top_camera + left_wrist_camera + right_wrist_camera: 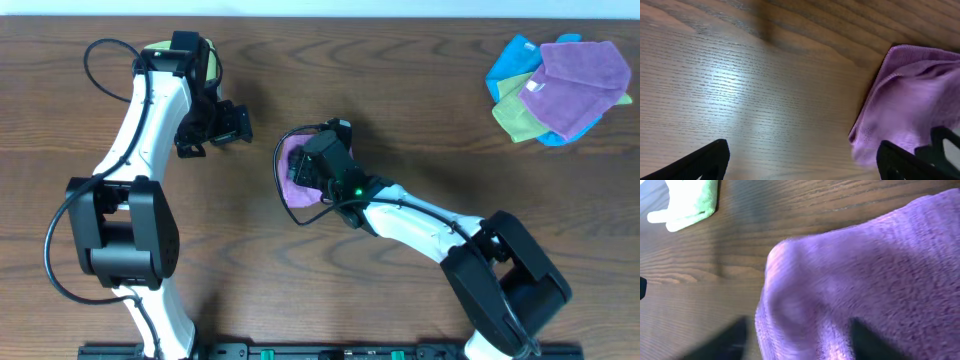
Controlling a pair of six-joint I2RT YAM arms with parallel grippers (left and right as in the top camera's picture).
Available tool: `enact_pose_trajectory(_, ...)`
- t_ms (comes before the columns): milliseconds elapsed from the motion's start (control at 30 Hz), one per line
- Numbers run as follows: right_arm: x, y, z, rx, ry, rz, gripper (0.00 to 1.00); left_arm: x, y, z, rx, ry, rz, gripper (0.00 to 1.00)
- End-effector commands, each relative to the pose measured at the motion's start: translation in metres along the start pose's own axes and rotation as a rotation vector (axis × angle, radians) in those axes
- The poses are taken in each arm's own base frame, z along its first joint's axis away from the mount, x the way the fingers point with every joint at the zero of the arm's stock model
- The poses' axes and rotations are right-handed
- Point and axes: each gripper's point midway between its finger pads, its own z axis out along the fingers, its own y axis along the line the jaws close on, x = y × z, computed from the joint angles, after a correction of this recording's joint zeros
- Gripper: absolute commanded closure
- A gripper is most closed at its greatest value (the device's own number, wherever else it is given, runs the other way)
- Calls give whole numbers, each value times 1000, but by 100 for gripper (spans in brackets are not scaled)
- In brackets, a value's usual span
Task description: Fold the cloth
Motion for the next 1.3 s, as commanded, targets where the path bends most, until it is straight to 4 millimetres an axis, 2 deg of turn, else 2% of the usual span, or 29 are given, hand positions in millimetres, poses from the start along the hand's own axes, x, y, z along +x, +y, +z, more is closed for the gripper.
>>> enact_pose_trajectory(0, -5, 9, -1, -10, -21, 1, 1, -2, -2, -11, 13, -30, 25, 5)
enact_pose_trajectory(233, -6, 8, -1, -8, -23, 3, 1, -1, -6, -11, 36, -22, 27, 5)
enact_pose_trajectory(333, -11, 8, -6, -6, -27, -6, 1, 11, -29, -14, 171, 34, 48, 4)
enact_pose_trajectory(467, -28, -4, -29, 68, -21, -107, 1, 27, -51, -18, 281, 101, 63, 5)
enact_pose_trajectory(533, -24, -21, -34, 124, 24, -135, 1, 39, -69, -21, 355, 148, 72, 4)
enact_pose_trajectory(633, -9, -46, -39, 210, 107, -156, 1, 52, -85, -19, 364, 180, 107, 5)
enact_pose_trajectory(733, -8, -71, -45, 314, 128, -212, 1, 60, -103, -16, 367, 184, 164, 5)
enact_pose_trajectory(867, -29, -116, -69, 467, 118, -167, 1, 74, -124, -10, 357, 193, 238, 5)
enact_pose_trajectory(933, -38, -119, -75, 430, 145, -192, 1, 79, -131, -4, 337, 190, 266, 5)
enact_pose_trajectory(1100, -58, -142, -89, 471, 132, -191, 1, 86, -129, 22, 250, 207, 258, 5)
enact_pose_trajectory(1267, -77, -168, -96, 512, 105, -125, 1, 97, -128, 58, 247, 233, 251, 2)
